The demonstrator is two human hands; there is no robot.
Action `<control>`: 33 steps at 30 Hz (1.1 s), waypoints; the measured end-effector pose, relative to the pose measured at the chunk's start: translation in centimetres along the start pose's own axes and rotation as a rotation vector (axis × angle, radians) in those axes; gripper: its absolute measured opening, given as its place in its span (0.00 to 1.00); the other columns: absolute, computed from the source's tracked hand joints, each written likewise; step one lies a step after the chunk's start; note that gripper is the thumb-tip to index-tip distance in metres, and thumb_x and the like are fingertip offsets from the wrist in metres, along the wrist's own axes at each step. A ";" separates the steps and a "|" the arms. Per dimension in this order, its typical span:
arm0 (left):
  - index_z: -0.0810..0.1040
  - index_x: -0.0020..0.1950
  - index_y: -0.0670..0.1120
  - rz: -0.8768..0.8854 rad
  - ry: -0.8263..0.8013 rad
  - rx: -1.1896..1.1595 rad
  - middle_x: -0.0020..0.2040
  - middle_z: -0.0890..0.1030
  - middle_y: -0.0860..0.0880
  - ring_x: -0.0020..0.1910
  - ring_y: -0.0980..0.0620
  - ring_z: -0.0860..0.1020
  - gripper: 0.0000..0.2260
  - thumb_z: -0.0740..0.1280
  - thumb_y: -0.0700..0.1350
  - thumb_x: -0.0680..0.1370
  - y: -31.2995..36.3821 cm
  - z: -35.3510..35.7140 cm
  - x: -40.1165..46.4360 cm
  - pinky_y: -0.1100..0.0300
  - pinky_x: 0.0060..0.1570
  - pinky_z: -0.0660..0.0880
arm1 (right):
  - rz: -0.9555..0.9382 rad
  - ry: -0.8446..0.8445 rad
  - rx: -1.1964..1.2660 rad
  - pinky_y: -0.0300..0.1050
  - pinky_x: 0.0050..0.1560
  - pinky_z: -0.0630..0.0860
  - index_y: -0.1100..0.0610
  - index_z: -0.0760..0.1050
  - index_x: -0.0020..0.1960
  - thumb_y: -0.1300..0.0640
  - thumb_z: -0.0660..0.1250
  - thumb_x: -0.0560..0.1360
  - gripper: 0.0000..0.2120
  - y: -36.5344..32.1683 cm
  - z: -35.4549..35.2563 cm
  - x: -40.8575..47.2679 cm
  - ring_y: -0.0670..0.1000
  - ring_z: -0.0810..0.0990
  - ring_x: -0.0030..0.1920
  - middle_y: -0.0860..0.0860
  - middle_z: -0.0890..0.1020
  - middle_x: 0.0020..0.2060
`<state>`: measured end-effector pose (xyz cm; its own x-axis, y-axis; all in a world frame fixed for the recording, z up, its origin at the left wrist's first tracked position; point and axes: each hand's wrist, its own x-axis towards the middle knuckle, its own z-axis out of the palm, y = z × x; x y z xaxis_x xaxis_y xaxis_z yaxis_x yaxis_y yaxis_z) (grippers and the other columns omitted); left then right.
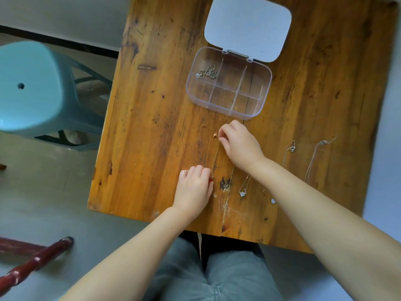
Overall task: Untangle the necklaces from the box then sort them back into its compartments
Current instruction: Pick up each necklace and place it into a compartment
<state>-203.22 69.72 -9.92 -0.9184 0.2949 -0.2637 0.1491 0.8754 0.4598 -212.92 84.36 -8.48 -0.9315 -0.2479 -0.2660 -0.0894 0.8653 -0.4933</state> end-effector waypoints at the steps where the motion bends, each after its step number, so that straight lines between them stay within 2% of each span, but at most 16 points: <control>1: 0.76 0.50 0.44 0.016 0.002 -0.052 0.46 0.79 0.47 0.46 0.49 0.76 0.04 0.65 0.43 0.76 -0.1 -0.5 0.3 0.56 0.48 0.72 | 0.051 -0.005 0.128 0.40 0.47 0.72 0.56 0.74 0.51 0.58 0.61 0.79 0.04 -0.3 -0.7 -0.1 0.49 0.74 0.49 0.52 0.76 0.50; 3: 0.76 0.48 0.44 0.015 0.023 -0.178 0.44 0.79 0.48 0.43 0.51 0.77 0.02 0.66 0.41 0.76 -0.1 -1.9 1.4 0.62 0.45 0.74 | 0.168 0.001 0.461 0.39 0.50 0.74 0.53 0.73 0.49 0.57 0.61 0.79 0.03 -0.9 -2.6 -0.2 0.47 0.77 0.50 0.49 0.78 0.51; 5: 0.76 0.47 0.44 -0.006 0.095 -0.291 0.43 0.78 0.49 0.43 0.52 0.76 0.02 0.66 0.39 0.76 0.1 -4.0 3.5 0.65 0.44 0.72 | 0.252 0.003 0.859 0.42 0.53 0.76 0.53 0.72 0.48 0.58 0.59 0.80 0.04 -1.8 -5.4 0.1 0.47 0.80 0.52 0.50 0.82 0.51; 7: 0.76 0.48 0.42 0.008 0.219 -0.392 0.44 0.78 0.47 0.43 0.51 0.76 0.03 0.66 0.37 0.75 0.4 -6.5 6.6 0.62 0.45 0.73 | 0.283 0.010 1.229 0.48 0.54 0.77 0.54 0.70 0.48 0.60 0.57 0.81 0.06 -2.6 -8.5 0.9 0.52 0.83 0.52 0.54 0.84 0.49; 9: 0.74 0.53 0.41 0.055 0.282 -0.497 0.49 0.78 0.46 0.49 0.50 0.76 0.08 0.66 0.37 0.75 1.0 -9.4 10.1 0.59 0.51 0.72 | 0.269 0.047 1.459 0.51 0.52 0.80 0.55 0.69 0.48 0.60 0.55 0.81 0.06 -3.4 -11.5 2.0 0.55 0.84 0.49 0.54 0.85 0.44; 11: 0.70 0.62 0.43 0.174 0.193 -0.603 0.58 0.76 0.48 0.58 0.53 0.74 0.16 0.65 0.36 0.74 2.2 -12.2 13.1 0.61 0.59 0.70 | 0.257 0.101 1.581 0.50 0.49 0.81 0.56 0.69 0.49 0.60 0.55 0.82 0.05 -4.1 -13.9 3.4 0.53 0.85 0.45 0.52 0.85 0.39; 12: 0.69 0.63 0.44 0.230 0.119 -0.667 0.59 0.75 0.51 0.59 0.57 0.73 0.18 0.63 0.35 0.74 2.9 -13.3 14.4 0.64 0.60 0.69 | 0.257 0.135 1.630 0.51 0.48 0.81 0.56 0.69 0.49 0.61 0.55 0.82 0.05 -4.5 -14.9 4.1 0.52 0.85 0.43 0.52 0.85 0.37; 14: 0.73 0.57 0.43 0.244 -0.062 -0.843 0.52 0.78 0.51 0.53 0.60 0.76 0.14 0.58 0.33 0.73 4.2 -15.0 16.2 0.65 0.56 0.72 | 0.273 0.222 1.703 0.52 0.47 0.81 0.57 0.69 0.48 0.61 0.55 0.81 0.06 -5.1 -16.3 5.7 0.51 0.84 0.40 0.52 0.83 0.36; 15: 0.75 0.53 0.41 0.214 -0.155 -0.931 0.48 0.80 0.48 0.50 0.56 0.78 0.13 0.56 0.34 0.73 4.6 -15.5 17.0 0.61 0.55 0.75 | 0.287 0.271 1.719 0.53 0.46 0.81 0.57 0.69 0.48 0.61 0.56 0.81 0.06 -5.2 -16.9 6.4 0.51 0.84 0.39 0.53 0.82 0.36; 17: 0.77 0.49 0.39 0.165 -0.288 -1.012 0.45 0.80 0.43 0.47 0.48 0.79 0.12 0.54 0.34 0.75 4.7 -15.9 18.1 0.48 0.57 0.76 | 0.307 0.359 1.734 0.52 0.46 0.81 0.58 0.70 0.46 0.61 0.56 0.81 0.06 -5.2 -17.5 7.7 0.50 0.83 0.39 0.53 0.81 0.37; 19: 0.77 0.50 0.41 0.145 -0.356 -1.006 0.46 0.81 0.43 0.48 0.48 0.79 0.12 0.54 0.35 0.78 4.0 -15.8 18.8 0.45 0.60 0.74 | 0.327 0.427 1.723 0.52 0.46 0.81 0.58 0.70 0.45 0.61 0.57 0.81 0.07 -4.6 -17.8 8.8 0.50 0.82 0.38 0.53 0.80 0.37; 22: 0.79 0.53 0.45 0.088 -0.342 -1.013 0.49 0.82 0.47 0.51 0.50 0.80 0.10 0.58 0.40 0.80 3.1 -15.0 19.7 0.51 0.58 0.76 | 0.377 0.443 1.659 0.51 0.47 0.81 0.56 0.70 0.44 0.61 0.57 0.81 0.07 -3.4 -17.1 9.9 0.49 0.82 0.39 0.51 0.80 0.36; 25: 0.82 0.49 0.46 0.013 -0.099 -0.779 0.44 0.83 0.52 0.45 0.55 0.80 0.09 0.61 0.42 0.78 2.4 -13.7 21.4 0.61 0.49 0.76 | 0.419 0.399 1.476 0.50 0.50 0.80 0.54 0.71 0.46 0.60 0.57 0.81 0.07 -2.7 -15.3 10.5 0.49 0.82 0.42 0.51 0.80 0.39; 27: 0.83 0.49 0.46 0.035 0.026 -0.567 0.43 0.83 0.52 0.43 0.57 0.78 0.08 0.63 0.44 0.77 2.0 -12.9 22.1 0.64 0.44 0.71 | 0.439 0.362 1.267 0.49 0.51 0.80 0.54 0.71 0.47 0.60 0.58 0.80 0.05 -2.4 -13.8 10.5 0.50 0.83 0.45 0.52 0.81 0.41; 31: 0.82 0.51 0.44 0.064 0.047 -0.444 0.44 0.82 0.49 0.42 0.56 0.76 0.08 0.64 0.41 0.76 0.5 -11.7 23.5 0.73 0.39 0.67 | 0.455 0.295 0.784 0.50 0.54 0.80 0.56 0.71 0.49 0.61 0.60 0.79 0.02 -1.3 -10.8 11.3 0.51 0.83 0.48 0.54 0.84 0.45; 33: 0.82 0.51 0.44 0.053 0.046 -0.437 0.45 0.82 0.48 0.43 0.55 0.77 0.09 0.63 0.39 0.76 0.1 -11.8 24.0 0.69 0.42 0.72 | 0.438 0.266 0.606 0.50 0.53 0.80 0.57 0.72 0.50 0.60 0.61 0.78 0.02 -0.6 -9.8 11.6 0.52 0.83 0.48 0.55 0.84 0.46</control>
<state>-229.54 72.39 -6.20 -0.9305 0.3092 -0.1964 0.0368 0.6123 0.7897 -227.16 85.20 -3.15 -0.8974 0.2384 -0.3713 0.4409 0.4530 -0.7749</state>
